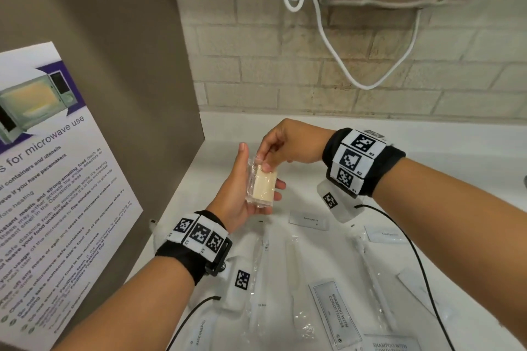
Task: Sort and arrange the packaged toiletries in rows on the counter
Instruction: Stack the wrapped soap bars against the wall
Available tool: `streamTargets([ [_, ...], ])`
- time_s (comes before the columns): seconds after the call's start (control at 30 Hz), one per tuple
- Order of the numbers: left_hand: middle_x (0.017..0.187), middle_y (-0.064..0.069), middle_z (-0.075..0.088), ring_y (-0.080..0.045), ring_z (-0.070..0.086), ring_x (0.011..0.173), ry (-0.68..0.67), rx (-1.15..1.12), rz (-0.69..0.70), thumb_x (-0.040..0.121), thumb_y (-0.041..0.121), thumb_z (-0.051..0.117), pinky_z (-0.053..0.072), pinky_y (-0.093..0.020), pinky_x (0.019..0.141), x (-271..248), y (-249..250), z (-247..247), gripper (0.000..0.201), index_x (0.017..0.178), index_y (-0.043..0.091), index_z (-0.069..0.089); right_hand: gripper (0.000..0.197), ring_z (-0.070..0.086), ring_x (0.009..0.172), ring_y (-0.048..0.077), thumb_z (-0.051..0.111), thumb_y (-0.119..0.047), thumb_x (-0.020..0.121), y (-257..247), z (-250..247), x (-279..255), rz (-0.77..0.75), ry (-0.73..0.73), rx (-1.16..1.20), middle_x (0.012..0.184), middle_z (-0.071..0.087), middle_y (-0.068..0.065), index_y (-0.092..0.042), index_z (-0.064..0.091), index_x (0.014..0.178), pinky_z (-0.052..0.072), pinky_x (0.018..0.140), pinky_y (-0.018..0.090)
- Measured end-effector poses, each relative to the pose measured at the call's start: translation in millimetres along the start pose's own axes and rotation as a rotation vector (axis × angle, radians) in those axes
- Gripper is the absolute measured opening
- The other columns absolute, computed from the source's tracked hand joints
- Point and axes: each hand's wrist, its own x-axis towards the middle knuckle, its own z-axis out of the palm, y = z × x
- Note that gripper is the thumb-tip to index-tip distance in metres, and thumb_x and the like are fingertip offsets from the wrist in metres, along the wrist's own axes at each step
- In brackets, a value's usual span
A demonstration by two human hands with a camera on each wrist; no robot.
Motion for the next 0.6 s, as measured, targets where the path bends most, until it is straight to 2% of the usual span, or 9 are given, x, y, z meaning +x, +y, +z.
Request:
streamTargets([
  [0.07,0.091,-0.013,0.067,-0.021,0.064,0.073,-0.043,0.013,-0.004,0.081,0.073,0.04,0.051,-0.031,0.057,-1.6,-1.7,12.6,0.066,0.113,0.02,0.062,0.019,0.06,0.075,0.008,0.078,-0.011,0.076,4.6,-4.5,-11.2,0.006,0.029,-0.027,0.082,0.07,0.007,-0.008,0.074,0.094,0.048,0.076,0.023],
  [0.1,0.091,-0.012,0.067,-0.021,0.065,0.074,-0.061,0.021,-0.003,0.081,0.067,0.048,0.053,-0.032,0.057,-2.6,-1.8,19.5,0.057,0.112,0.02,0.06,0.018,0.06,0.07,0.003,0.077,-0.009,0.076,7.5,-8.2,-17.6,0.008,0.048,-0.038,0.081,0.071,0.007,-0.007,0.073,0.094,0.048,0.074,0.019],
  [0.13,0.091,-0.011,0.067,-0.021,0.065,0.075,-0.076,0.027,0.002,0.084,0.056,0.055,0.055,-0.034,0.059,-2.1,-2.2,26.6,0.047,0.113,0.02,0.058,0.018,0.059,0.063,-0.003,0.076,-0.007,0.076,10.4,-12.4,-24.6,0.013,0.071,-0.044,0.079,0.07,0.005,-0.006,0.072,0.093,0.048,0.067,0.012],
  [0.2,0.091,-0.012,0.064,-0.022,0.066,0.078,-0.107,0.014,0.02,0.093,0.026,0.054,0.059,-0.039,0.063,0.9,-3.7,41.9,0.025,0.117,0.017,0.054,0.018,0.053,0.05,-0.007,0.079,-0.009,0.075,15.9,-21.3,-39.6,0.043,0.126,-0.046,0.075,0.064,0.0,-0.007,0.07,0.091,0.041,0.053,0.007],
  [0.27,0.092,-0.013,0.063,-0.025,0.068,0.081,-0.138,0.014,0.028,0.094,0.004,0.045,0.06,-0.043,0.065,3.7,-7.3,59.4,0.027,0.118,0.015,0.053,0.023,0.051,0.05,-0.001,0.082,-0.013,0.072,24.3,-28.8,-56.3,0.089,0.169,-0.039,0.075,0.062,0.0,-0.009,0.069,0.089,0.042,0.051,0.012],
  [0.37,0.094,-0.013,0.063,-0.027,0.07,0.086,-0.174,0.074,0.029,0.093,-0.001,0.042,0.06,-0.039,0.059,7.6,-14.1,87.5,0.03,0.114,0.017,0.055,0.027,0.053,0.058,0.008,0.083,-0.015,0.072,40.5,-40.1,-86.4,0.147,0.198,-0.015,0.079,0.064,0.003,-0.008,0.068,0.093,0.046,0.055,0.019],
  [0.47,0.096,-0.01,0.064,-0.024,0.07,0.086,-0.189,0.138,0.026,0.093,0.0,0.044,0.056,-0.03,0.05,14.4,-17.5,115.1,0.028,0.116,0.014,0.053,0.031,0.059,0.065,0.009,0.079,-0.022,0.077,61.0,-60.9,-122.9,0.238,0.249,0.01,0.082,0.065,0.001,-0.008,0.068,0.102,0.052,0.065,0.023],
  [0.6,0.094,-0.007,0.066,-0.019,0.071,0.081,-0.193,0.17,0.022,0.093,0.0,0.044,0.054,-0.026,0.046,27.2,-26.8,151.9,0.031,0.122,0.01,0.051,0.028,0.065,0.077,0.013,0.072,-0.026,0.083,109.8,-87.2,-170.9,0.423,0.323,-0.007,0.094,0.068,0.003,-0.011,0.066,0.106,0.055,0.076,0.03],
])
